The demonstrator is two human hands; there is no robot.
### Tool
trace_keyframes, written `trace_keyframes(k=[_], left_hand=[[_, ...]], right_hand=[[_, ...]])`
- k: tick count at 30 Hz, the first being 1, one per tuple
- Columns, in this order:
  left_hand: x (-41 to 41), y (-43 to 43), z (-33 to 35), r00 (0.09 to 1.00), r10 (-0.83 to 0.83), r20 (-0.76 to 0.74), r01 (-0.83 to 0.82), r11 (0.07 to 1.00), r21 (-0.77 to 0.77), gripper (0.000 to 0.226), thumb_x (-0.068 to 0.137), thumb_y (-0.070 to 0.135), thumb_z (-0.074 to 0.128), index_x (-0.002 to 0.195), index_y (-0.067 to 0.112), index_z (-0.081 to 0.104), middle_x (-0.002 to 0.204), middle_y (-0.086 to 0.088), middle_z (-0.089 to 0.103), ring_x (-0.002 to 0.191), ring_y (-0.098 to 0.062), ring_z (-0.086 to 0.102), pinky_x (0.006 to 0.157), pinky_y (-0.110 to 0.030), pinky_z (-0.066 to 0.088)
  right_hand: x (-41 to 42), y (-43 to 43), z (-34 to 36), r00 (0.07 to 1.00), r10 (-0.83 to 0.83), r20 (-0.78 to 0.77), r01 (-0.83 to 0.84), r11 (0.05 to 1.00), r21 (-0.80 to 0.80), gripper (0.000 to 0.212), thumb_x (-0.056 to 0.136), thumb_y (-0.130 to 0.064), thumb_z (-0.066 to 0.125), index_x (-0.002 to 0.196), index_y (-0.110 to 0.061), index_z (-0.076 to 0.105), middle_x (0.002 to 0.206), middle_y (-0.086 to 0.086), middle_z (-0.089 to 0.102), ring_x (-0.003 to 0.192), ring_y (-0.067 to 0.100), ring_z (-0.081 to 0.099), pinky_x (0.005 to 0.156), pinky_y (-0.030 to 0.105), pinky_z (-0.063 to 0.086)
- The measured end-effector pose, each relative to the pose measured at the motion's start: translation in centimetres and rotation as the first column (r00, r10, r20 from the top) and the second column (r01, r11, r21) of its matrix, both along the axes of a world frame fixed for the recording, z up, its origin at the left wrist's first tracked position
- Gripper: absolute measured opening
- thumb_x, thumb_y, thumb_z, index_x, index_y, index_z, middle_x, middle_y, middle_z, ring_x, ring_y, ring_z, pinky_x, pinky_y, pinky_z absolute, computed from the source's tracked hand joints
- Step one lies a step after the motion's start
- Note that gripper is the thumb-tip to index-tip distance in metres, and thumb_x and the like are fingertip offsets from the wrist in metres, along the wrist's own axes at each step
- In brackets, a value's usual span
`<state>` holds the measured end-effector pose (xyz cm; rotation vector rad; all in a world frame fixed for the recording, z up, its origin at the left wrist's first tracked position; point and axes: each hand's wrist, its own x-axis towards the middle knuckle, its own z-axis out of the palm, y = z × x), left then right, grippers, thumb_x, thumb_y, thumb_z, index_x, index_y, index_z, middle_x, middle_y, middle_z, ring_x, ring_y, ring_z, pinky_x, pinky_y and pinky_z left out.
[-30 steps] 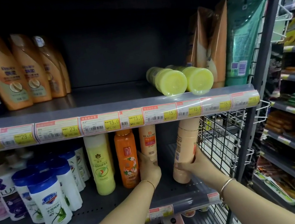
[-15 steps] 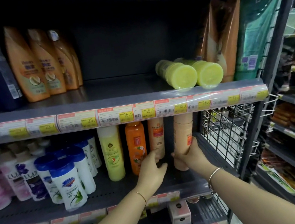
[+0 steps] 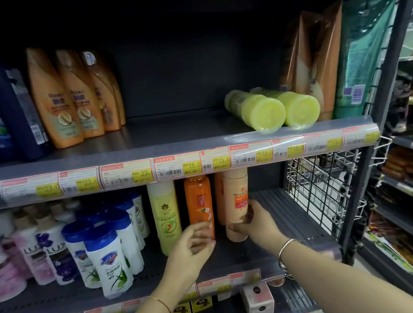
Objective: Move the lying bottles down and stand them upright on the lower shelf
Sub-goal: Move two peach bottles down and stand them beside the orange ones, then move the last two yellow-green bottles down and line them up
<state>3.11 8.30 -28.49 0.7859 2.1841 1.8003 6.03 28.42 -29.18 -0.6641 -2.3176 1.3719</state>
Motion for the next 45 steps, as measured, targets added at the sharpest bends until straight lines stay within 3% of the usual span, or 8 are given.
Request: trace_keyframes(k=[3, 8, 12, 20, 27, 34, 39, 45], left_hand=[[-0.2, -0.8, 0.0, 1.000, 0.008, -0.007, -0.008, 1.000, 0.013, 0.038, 0.085, 0.005, 0.068, 0.114, 0.028, 0.058, 0.106, 0.000, 0.067, 0.098, -0.010, 0.064, 0.081, -0.014, 0.052], [-0.2, -1.6, -0.1, 1.000, 0.010, 0.001, -0.010, 1.000, 0.013, 0.038, 0.085, 0.005, 0.068, 0.115, 0.026, 0.059, 0.104, -0.002, 0.067, 0.096, -0.008, 0.065, 0.081, -0.014, 0.051], [-0.1, -2.1, 0.0, 1.000, 0.012, 0.004, -0.012, 1.000, -0.004, 0.039, 0.084, 0.004, 0.069, 0.111, 0.032, 0.059, 0.104, -0.004, 0.067, 0.098, -0.012, 0.065, 0.082, -0.018, 0.053], [1.3, -3.2, 3.8, 0.999, -0.043, -0.013, 0.043, 0.998, -0.049, 0.036, 0.086, 0.008, 0.068, 0.106, 0.036, 0.059, 0.106, 0.001, 0.067, 0.100, -0.010, 0.065, 0.087, -0.019, 0.053], [5.0, -4.0, 13.8, 0.955, -0.238, -0.179, 0.206, 0.962, -0.177, 0.036, 0.086, 0.017, 0.069, 0.107, 0.043, 0.058, 0.111, 0.018, 0.063, 0.100, 0.012, 0.058, 0.080, -0.009, 0.050], [6.5, -1.3, 25.2, 0.908, -0.239, -0.345, 0.248, 0.968, -0.017, 0.028, 0.086, 0.011, 0.067, 0.111, 0.025, 0.065, 0.107, 0.007, 0.066, 0.093, 0.002, 0.064, 0.073, -0.011, 0.054], [3.6, 4.0, 28.4, 0.915, -0.149, -0.376, 0.123, 0.988, -0.093, 0.032, 0.084, 0.021, 0.069, 0.116, 0.020, 0.064, 0.112, 0.004, 0.065, 0.088, -0.007, 0.067, 0.082, -0.023, 0.055], [1.9, 9.6, 28.7, 0.926, -0.093, -0.365, -0.036, 0.942, -0.333, 0.048, 0.085, 0.042, 0.064, 0.124, 0.016, 0.058, 0.126, -0.005, 0.058, 0.112, -0.020, 0.056, 0.089, -0.027, 0.045]], right_hand=[[-0.5, -1.1, -0.1, 0.999, -0.035, -0.027, 0.035, 0.999, -0.013, 0.062, 0.068, -0.013, 0.086, 0.119, -0.010, 0.051, 0.115, 0.007, 0.066, 0.099, 0.016, 0.060, 0.085, 0.030, 0.050], [-0.9, -2.2, -0.3, 0.991, -0.117, -0.059, 0.117, 0.993, -0.006, 0.066, 0.063, -0.018, 0.089, 0.115, -0.012, 0.050, 0.114, 0.007, 0.066, 0.106, 0.023, 0.063, 0.089, 0.037, 0.054], [-0.6, -2.7, -0.2, 0.990, -0.118, -0.071, 0.117, 0.993, -0.020, 0.066, 0.065, -0.016, 0.088, 0.118, -0.010, 0.048, 0.114, 0.006, 0.064, 0.102, 0.018, 0.060, 0.081, 0.028, 0.049], [2.5, -2.6, 2.3, 0.996, -0.090, -0.013, 0.090, 0.996, 0.009, 0.069, 0.078, -0.022, 0.078, 0.136, -0.010, 0.044, 0.127, 0.006, 0.059, 0.119, 0.022, 0.057, 0.094, 0.033, 0.049], [10.7, -4.4, 11.7, 0.999, 0.034, 0.010, -0.035, 0.986, 0.164, 0.025, 0.083, -0.018, 0.073, 0.104, -0.027, 0.063, 0.094, -0.009, 0.070, 0.090, 0.004, 0.066, 0.089, 0.032, 0.056], [14.8, -4.7, 23.7, 0.989, 0.004, -0.148, 0.043, 0.950, 0.311, 0.016, 0.084, -0.017, 0.072, 0.095, -0.029, 0.068, 0.084, -0.010, 0.072, 0.076, 0.003, 0.065, 0.064, 0.012, 0.051], [13.2, 0.3, 27.3, 0.980, -0.066, -0.186, 0.135, 0.910, 0.392, 0.021, 0.082, -0.016, 0.074, 0.101, -0.023, 0.068, 0.093, -0.004, 0.069, 0.082, 0.014, 0.063, 0.065, 0.013, 0.047], [10.9, 4.4, 27.3, 0.998, -0.026, -0.058, 0.052, 0.854, 0.518, 0.051, 0.075, -0.032, 0.078, 0.121, -0.025, 0.058, 0.113, -0.002, 0.052, 0.101, 0.017, 0.055, 0.086, 0.025, 0.041]])
